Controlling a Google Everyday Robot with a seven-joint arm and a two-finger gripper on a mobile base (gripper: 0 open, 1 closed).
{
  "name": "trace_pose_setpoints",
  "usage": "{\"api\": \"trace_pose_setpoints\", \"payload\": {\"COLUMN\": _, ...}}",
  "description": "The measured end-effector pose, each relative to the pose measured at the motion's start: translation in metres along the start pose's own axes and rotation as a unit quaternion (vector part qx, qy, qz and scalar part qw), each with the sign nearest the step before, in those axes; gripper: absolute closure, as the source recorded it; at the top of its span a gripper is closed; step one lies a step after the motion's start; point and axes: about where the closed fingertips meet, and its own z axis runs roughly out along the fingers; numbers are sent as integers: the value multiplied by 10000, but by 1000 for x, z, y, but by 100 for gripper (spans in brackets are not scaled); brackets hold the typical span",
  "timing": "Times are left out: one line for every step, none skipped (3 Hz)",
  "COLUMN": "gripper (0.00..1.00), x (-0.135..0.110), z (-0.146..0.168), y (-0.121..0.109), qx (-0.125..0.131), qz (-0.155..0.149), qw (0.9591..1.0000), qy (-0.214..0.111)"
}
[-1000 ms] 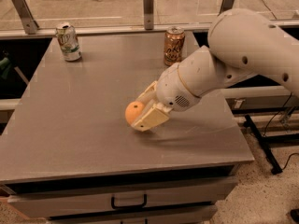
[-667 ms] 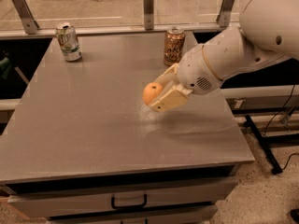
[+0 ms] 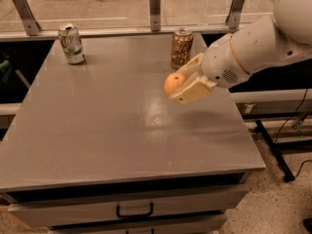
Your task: Move orange near orange can
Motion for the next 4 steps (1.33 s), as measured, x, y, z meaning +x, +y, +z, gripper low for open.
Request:
{"api": "trace_pose_setpoints", "payload": {"gripper": 100, "x": 22, "z": -21, "y": -54, "qx": 508, "qz": 57, "qw": 9987, "qy": -5}}
{"api": "trace_pose_setpoints", "payload": {"gripper": 100, "x": 49, "z": -24, "y": -99, "qx": 812, "qz": 197, "qw": 9965, "qy": 38}}
{"api": "trace_pose_setpoints", "payload": {"gripper": 100, "x": 79, "z": -17, "y": -134, "qx": 969, "qz": 417, "qw": 9944, "qy": 74}}
{"api": "trace_pose_setpoints", "payload": {"gripper": 100, "x": 86, "z": -1, "y": -160, "qx": 987, "qz": 491, "qw": 9939, "qy": -7}}
